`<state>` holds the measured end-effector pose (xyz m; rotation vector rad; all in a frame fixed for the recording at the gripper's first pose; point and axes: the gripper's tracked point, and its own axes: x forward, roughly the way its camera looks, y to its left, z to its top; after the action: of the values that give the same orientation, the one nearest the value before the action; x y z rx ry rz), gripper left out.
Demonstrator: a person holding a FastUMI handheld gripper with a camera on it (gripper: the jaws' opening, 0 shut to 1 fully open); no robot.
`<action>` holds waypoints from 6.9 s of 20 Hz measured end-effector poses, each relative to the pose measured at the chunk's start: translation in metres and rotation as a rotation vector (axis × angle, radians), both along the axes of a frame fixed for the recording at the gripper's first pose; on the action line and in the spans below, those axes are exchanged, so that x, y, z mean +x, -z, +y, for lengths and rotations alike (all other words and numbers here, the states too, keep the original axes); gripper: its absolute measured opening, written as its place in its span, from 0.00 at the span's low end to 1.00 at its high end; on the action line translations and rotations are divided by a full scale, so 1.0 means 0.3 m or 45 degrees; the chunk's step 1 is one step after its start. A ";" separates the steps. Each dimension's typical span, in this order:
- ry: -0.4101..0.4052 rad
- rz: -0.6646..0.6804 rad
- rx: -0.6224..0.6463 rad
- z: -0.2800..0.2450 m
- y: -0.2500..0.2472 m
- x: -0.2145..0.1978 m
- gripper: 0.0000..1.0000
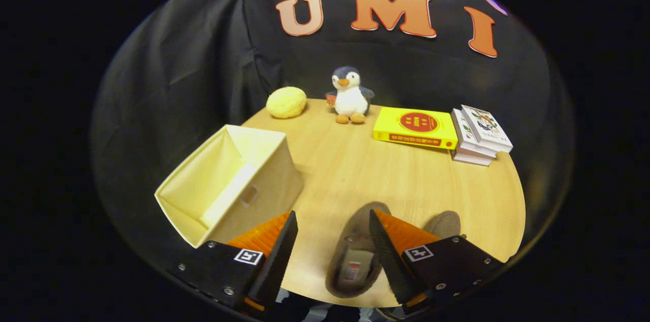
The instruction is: Open the storage box then place both shoes into the box .Put the left shoe in first, then the right shoe, with the right side of both shoes facing outward in a uniform manner.
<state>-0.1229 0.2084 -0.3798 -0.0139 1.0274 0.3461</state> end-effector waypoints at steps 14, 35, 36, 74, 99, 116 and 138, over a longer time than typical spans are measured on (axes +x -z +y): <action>0.019 0.272 -0.134 -0.188 0.382 -0.149 0.64; 0.193 0.303 -0.052 -0.090 0.112 -0.013 0.04; 0.186 0.287 -0.047 -0.070 0.068 0.001 0.04; 0.116 0.676 -0.123 0.900 0.245 -0.063 0.07; 0.145 0.393 0.368 0.239 -0.211 -0.009 0.95; 0.333 0.373 -0.069 -0.626 0.253 -0.231 0.91; 0.442 0.427 -0.037 -0.678 0.439 -0.179 0.03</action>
<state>-0.1767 0.0050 -0.5115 0.2000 1.3415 0.0142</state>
